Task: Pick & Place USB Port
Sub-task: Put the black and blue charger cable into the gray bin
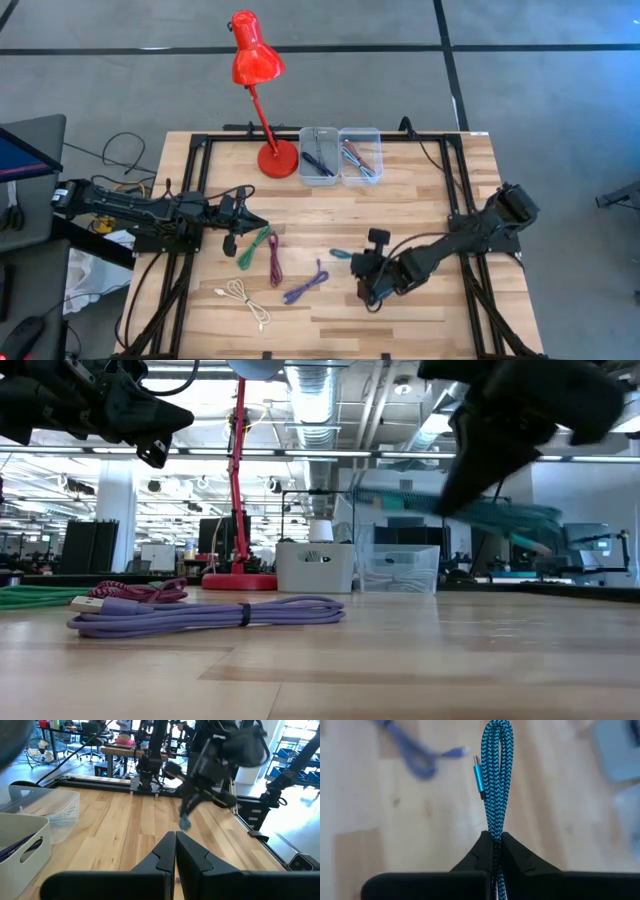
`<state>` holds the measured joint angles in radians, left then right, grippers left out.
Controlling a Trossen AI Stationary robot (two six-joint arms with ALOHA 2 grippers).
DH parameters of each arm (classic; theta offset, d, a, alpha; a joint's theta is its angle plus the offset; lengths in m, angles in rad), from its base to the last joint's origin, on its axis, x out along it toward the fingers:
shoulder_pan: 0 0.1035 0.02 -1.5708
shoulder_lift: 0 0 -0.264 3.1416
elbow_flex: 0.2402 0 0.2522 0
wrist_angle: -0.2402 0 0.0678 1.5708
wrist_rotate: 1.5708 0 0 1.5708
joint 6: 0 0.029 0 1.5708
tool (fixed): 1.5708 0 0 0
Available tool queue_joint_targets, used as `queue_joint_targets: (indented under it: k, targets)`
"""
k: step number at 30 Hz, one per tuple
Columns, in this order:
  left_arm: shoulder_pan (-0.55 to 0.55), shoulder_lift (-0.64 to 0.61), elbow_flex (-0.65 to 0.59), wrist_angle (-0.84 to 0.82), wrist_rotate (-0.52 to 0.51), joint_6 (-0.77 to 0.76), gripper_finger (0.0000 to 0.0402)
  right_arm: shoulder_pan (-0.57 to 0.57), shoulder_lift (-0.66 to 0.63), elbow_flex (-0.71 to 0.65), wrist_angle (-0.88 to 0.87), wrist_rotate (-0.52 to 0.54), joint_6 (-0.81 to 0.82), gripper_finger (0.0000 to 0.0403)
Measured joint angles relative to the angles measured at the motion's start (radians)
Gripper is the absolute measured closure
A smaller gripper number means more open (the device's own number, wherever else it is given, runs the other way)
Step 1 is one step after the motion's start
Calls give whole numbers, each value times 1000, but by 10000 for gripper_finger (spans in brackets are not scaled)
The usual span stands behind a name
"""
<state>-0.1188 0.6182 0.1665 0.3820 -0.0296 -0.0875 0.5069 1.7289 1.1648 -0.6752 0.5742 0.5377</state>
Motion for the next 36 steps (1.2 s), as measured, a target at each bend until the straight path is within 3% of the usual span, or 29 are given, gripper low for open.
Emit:
queue_joint_targets:
  k: [7, 13, 20, 29, 36]
  targets:
    - [0, 0, 0, 0, 0, 0, 389, -91, -168, -146, 81, 47, -65, 398]
    - [0, 0, 0, 0, 0, 4, 389, -164, -340, -298, 282, 56, -173, 398]
    - [0, 0, 0, 0, 0, 4, 389, -335, -471, -408, 451, 50, -324, 398]
    - [0, 0, 0, 0, 0, 4, 389, -625, -468, -473, 711, -174, -493, 398]
    - [0, 0, 0, 0, 0, 4, 389, -807, -450, -484, 761, -259, -522, 398]
